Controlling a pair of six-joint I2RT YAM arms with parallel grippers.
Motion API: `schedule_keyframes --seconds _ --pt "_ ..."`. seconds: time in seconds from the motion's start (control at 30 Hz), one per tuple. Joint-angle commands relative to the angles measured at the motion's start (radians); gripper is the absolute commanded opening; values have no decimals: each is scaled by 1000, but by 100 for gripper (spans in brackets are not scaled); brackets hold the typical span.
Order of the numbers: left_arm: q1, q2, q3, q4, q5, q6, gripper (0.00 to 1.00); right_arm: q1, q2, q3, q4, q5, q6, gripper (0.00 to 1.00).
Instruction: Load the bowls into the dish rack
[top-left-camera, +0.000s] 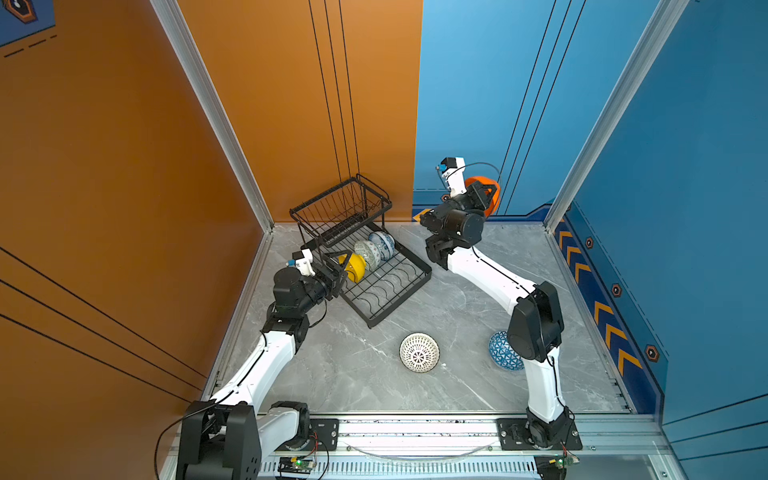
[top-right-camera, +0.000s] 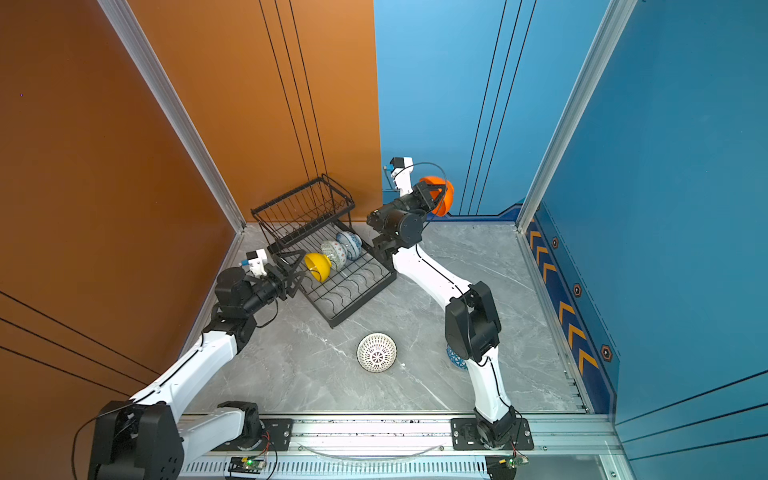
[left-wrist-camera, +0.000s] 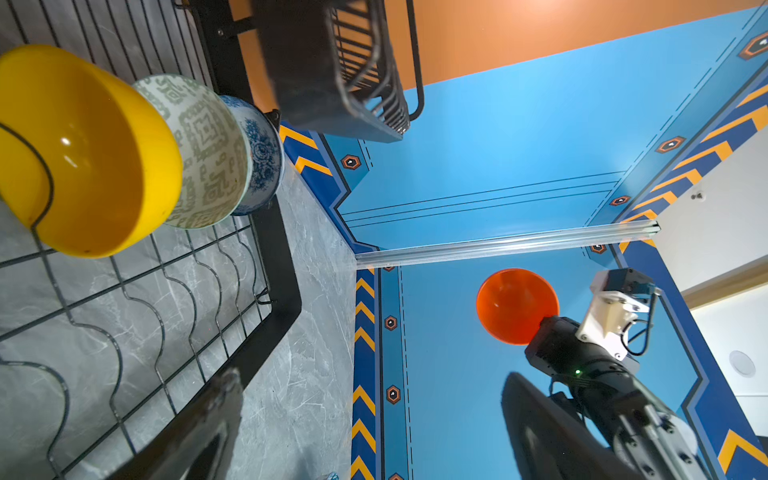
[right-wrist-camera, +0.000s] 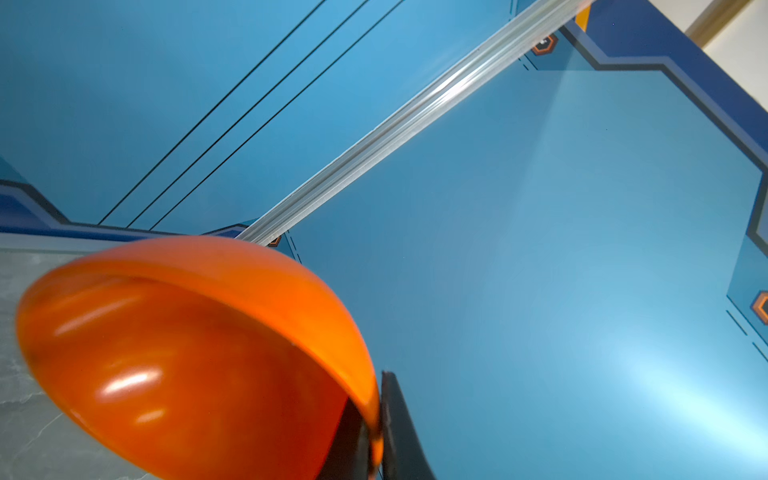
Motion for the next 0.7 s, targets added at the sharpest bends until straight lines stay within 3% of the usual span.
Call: schedule_keyframes --seconds 0.0,0.07,0.13,0.17,0.2,0.23,0.27,0.37,0.43,0.67 --pt "-33 16 43 -39 -29 47 98 3 -57 74 -40 145 25 9" --pt "-60 27 62 -46 -39 56 98 8 -78 88 -234 78 187 9" --pt "-88 34 87 -67 -46 74 98 31 -137 86 -673 -14 570 9" --pt "-99 35 99 -79 -49 82 98 39 -175 135 -1066 -66 904 9" --pt "-109 32 109 -90 -53 89 98 34 -183 297 -1594 -160 1318 10" --pt "-114 25 116 -102 -59 94 98 15 -160 472 -1935 -272 1632 10" --pt "-119 16 120 -117 -65 103 98 -12 -127 599 -2146 -347 1782 10" --pt "-132 -15 128 -173 -95 141 98 -31 -88 596 -2157 -330 1726 8" --pt "-138 -25 133 -203 -113 163 98 -31 -108 514 -2159 -371 1760 8" --pt "-131 -8 150 -221 -107 173 98 -20 -191 235 -2229 -659 1972 8"
